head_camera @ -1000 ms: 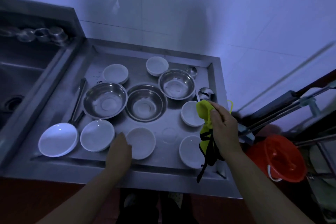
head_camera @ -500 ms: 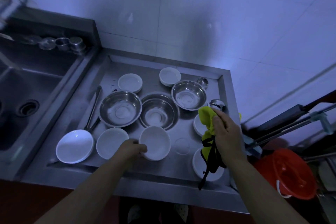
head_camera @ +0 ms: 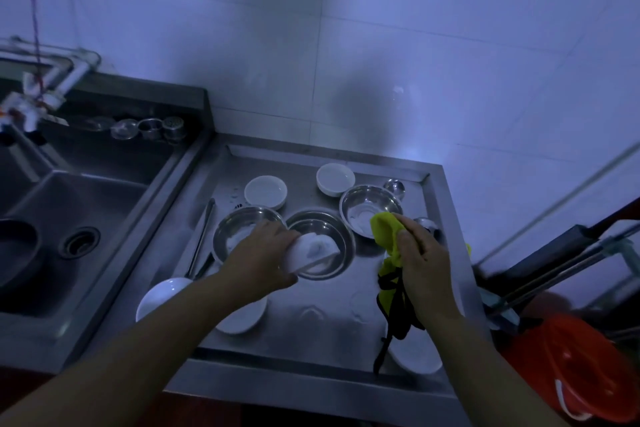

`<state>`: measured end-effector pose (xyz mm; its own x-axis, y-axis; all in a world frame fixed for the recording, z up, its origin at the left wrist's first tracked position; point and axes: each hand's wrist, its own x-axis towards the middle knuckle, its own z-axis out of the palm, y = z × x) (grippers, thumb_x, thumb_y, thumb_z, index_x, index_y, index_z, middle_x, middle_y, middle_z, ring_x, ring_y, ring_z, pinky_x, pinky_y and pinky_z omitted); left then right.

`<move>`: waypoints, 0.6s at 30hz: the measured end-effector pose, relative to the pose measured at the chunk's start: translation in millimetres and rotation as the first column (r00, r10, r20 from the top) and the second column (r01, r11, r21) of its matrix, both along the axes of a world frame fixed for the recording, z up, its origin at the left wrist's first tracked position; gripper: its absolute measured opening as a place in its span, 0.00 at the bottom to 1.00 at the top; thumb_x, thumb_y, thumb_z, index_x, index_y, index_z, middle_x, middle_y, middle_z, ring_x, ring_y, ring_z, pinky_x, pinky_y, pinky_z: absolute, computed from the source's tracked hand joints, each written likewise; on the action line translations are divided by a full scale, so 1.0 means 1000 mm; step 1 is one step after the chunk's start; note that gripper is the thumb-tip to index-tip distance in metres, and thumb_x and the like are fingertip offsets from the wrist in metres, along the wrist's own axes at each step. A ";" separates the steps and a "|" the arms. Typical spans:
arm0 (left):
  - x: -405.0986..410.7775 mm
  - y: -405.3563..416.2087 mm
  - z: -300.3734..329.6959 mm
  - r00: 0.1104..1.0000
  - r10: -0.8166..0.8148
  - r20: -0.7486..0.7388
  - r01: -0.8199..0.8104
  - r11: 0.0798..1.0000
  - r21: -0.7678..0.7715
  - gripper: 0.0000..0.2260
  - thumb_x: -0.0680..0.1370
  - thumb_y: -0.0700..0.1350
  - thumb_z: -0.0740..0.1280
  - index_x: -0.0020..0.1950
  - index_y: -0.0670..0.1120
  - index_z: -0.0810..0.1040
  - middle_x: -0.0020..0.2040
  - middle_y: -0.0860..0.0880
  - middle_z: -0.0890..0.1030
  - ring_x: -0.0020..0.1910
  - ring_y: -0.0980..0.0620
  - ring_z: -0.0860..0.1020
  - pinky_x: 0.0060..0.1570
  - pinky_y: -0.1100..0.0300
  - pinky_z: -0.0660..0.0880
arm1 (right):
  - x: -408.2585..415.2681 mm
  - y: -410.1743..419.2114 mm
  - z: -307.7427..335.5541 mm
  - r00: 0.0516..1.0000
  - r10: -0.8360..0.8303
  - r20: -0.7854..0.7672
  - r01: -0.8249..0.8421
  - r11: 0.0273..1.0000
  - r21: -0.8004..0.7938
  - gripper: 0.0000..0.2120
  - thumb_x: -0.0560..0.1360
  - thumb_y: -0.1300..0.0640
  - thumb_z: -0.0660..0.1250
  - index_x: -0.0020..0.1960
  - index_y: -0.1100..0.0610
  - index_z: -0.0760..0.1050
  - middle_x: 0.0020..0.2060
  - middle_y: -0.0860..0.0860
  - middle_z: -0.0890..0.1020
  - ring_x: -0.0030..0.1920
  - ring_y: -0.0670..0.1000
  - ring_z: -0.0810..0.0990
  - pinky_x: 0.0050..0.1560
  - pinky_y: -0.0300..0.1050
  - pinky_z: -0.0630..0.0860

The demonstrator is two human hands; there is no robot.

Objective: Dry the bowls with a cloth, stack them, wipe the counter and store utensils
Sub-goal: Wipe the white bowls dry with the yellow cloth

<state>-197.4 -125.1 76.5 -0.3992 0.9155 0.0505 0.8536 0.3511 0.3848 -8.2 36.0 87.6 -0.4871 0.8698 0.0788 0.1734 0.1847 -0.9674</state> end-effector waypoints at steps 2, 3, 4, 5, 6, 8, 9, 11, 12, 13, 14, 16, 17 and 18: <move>-0.003 -0.005 0.005 1.000 -0.011 -0.021 0.012 1.000 0.024 0.27 0.67 0.52 0.74 0.64 0.48 0.72 0.60 0.48 0.74 0.60 0.50 0.68 0.57 0.60 0.64 | -0.002 -0.005 0.005 1.000 0.000 -0.016 0.000 1.000 0.009 0.14 0.79 0.59 0.62 0.53 0.40 0.77 0.50 0.41 0.82 0.50 0.41 0.80 0.47 0.36 0.76; -0.004 -0.007 0.009 0.999 -0.018 -0.030 0.019 0.999 0.045 0.27 0.67 0.53 0.74 0.64 0.49 0.72 0.60 0.49 0.74 0.60 0.50 0.68 0.58 0.59 0.65 | -0.003 -0.008 0.009 0.999 0.012 -0.031 -0.012 1.000 0.015 0.14 0.79 0.59 0.61 0.53 0.40 0.77 0.51 0.42 0.81 0.51 0.41 0.80 0.49 0.37 0.75; -0.006 -0.009 0.012 0.998 -0.030 -0.049 0.033 0.998 0.061 0.27 0.66 0.53 0.74 0.63 0.49 0.73 0.60 0.49 0.74 0.60 0.51 0.69 0.59 0.58 0.66 | -0.005 -0.011 0.013 0.999 0.029 -0.044 -0.028 0.999 0.015 0.14 0.80 0.61 0.61 0.53 0.41 0.77 0.51 0.43 0.81 0.52 0.41 0.79 0.52 0.37 0.75; -0.007 -0.011 0.015 0.996 -0.043 -0.072 0.048 0.996 0.070 0.27 0.66 0.53 0.74 0.63 0.49 0.73 0.60 0.49 0.75 0.60 0.51 0.69 0.59 0.58 0.66 | -0.006 -0.015 0.016 0.998 0.045 -0.054 -0.044 0.999 0.010 0.14 0.80 0.62 0.61 0.53 0.43 0.77 0.52 0.43 0.81 0.53 0.41 0.79 0.54 0.37 0.75; -0.008 -0.013 0.017 0.995 -0.047 -0.091 0.054 0.996 0.077 0.27 0.66 0.54 0.74 0.63 0.49 0.74 0.59 0.50 0.75 0.60 0.51 0.70 0.59 0.58 0.67 | -0.006 -0.018 0.019 0.996 0.058 -0.061 -0.057 0.998 0.010 0.14 0.80 0.63 0.60 0.54 0.45 0.77 0.51 0.44 0.81 0.53 0.40 0.79 0.54 0.36 0.75; -0.011 -0.017 0.023 0.996 -0.034 -0.082 0.042 0.995 0.094 0.27 0.65 0.54 0.74 0.62 0.49 0.74 0.58 0.49 0.76 0.57 0.50 0.72 0.57 0.56 0.70 | -0.007 -0.024 0.024 0.995 0.075 -0.064 -0.073 0.997 0.024 0.13 0.80 0.64 0.60 0.55 0.49 0.77 0.51 0.45 0.81 0.50 0.35 0.79 0.51 0.29 0.74; -0.012 -0.019 0.025 0.999 -0.016 -0.046 0.021 0.993 0.113 0.27 0.65 0.54 0.74 0.61 0.49 0.74 0.57 0.49 0.76 0.56 0.50 0.74 0.54 0.55 0.72 | -0.008 -0.026 0.026 0.995 0.085 -0.060 -0.083 0.996 0.032 0.13 0.80 0.64 0.60 0.56 0.51 0.77 0.51 0.45 0.81 0.49 0.33 0.79 0.49 0.26 0.74; -0.016 -0.023 0.028 0.995 0.047 0.082 -0.061 0.984 0.169 0.26 0.65 0.52 0.74 0.60 0.48 0.74 0.54 0.49 0.76 0.52 0.50 0.75 0.51 0.54 0.74 | -0.012 -0.031 0.029 0.993 0.110 -0.047 -0.106 0.991 0.081 0.13 0.80 0.65 0.60 0.58 0.54 0.78 0.52 0.48 0.81 0.49 0.34 0.78 0.49 0.26 0.73; -0.018 -0.023 0.030 0.981 0.091 0.171 -0.124 0.973 0.194 0.23 0.66 0.51 0.74 0.59 0.48 0.74 0.52 0.50 0.75 0.50 0.51 0.75 0.49 0.53 0.75 | -0.015 -0.034 0.030 0.991 0.123 -0.052 -0.115 0.983 0.143 0.13 0.79 0.65 0.60 0.59 0.54 0.77 0.52 0.49 0.81 0.51 0.36 0.79 0.50 0.29 0.74; -0.021 -0.022 0.032 0.952 0.137 0.275 -0.199 0.957 0.212 0.20 0.68 0.50 0.73 0.57 0.49 0.74 0.50 0.51 0.75 0.48 0.52 0.75 0.47 0.54 0.76 | -0.020 -0.037 0.032 0.989 0.135 -0.055 -0.118 0.964 0.240 0.13 0.79 0.66 0.61 0.59 0.54 0.77 0.52 0.51 0.81 0.53 0.41 0.79 0.53 0.32 0.74; -0.022 -0.021 0.034 0.905 0.174 0.389 -0.275 0.936 0.222 0.15 0.70 0.51 0.71 0.54 0.50 0.74 0.48 0.51 0.74 0.46 0.52 0.75 0.45 0.54 0.76 | -0.025 -0.040 0.033 0.988 0.147 -0.047 -0.121 0.927 0.355 0.13 0.79 0.66 0.61 0.59 0.55 0.76 0.53 0.53 0.79 0.54 0.45 0.78 0.56 0.37 0.74; -0.022 -0.018 0.040 0.777 0.191 0.600 -0.399 0.887 0.234 0.10 0.70 0.54 0.64 0.47 0.50 0.73 0.45 0.49 0.74 0.44 0.48 0.75 0.42 0.50 0.75 | -0.037 -0.047 0.034 0.984 0.175 -0.011 -0.137 0.807 0.574 0.12 0.79 0.62 0.62 0.61 0.59 0.77 0.55 0.58 0.77 0.57 0.54 0.75 0.60 0.45 0.72; -0.020 -0.016 0.043 0.721 0.178 0.670 -0.441 0.864 0.245 0.11 0.70 0.55 0.60 0.45 0.50 0.73 0.44 0.48 0.74 0.45 0.46 0.75 0.41 0.48 0.75 | -0.044 -0.050 0.036 0.981 0.191 0.024 -0.158 0.729 0.666 0.13 0.79 0.58 0.61 0.61 0.60 0.77 0.56 0.59 0.76 0.58 0.55 0.74 0.61 0.47 0.71; -0.019 -0.014 0.046 0.682 0.162 0.713 -0.471 0.843 0.260 0.11 0.69 0.56 0.58 0.44 0.51 0.73 0.43 0.48 0.74 0.45 0.46 0.74 0.41 0.48 0.74 | -0.050 -0.052 0.037 0.977 0.200 0.079 -0.190 0.628 0.755 0.15 0.79 0.55 0.60 0.62 0.60 0.77 0.56 0.60 0.76 0.58 0.55 0.73 0.61 0.47 0.70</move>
<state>-216.4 -138.9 122.8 -0.7320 0.6812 -0.0140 0.2016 0.2362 0.9506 -58.2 -15.8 124.5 -0.6329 0.3892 0.6693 0.0360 0.8783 -0.4767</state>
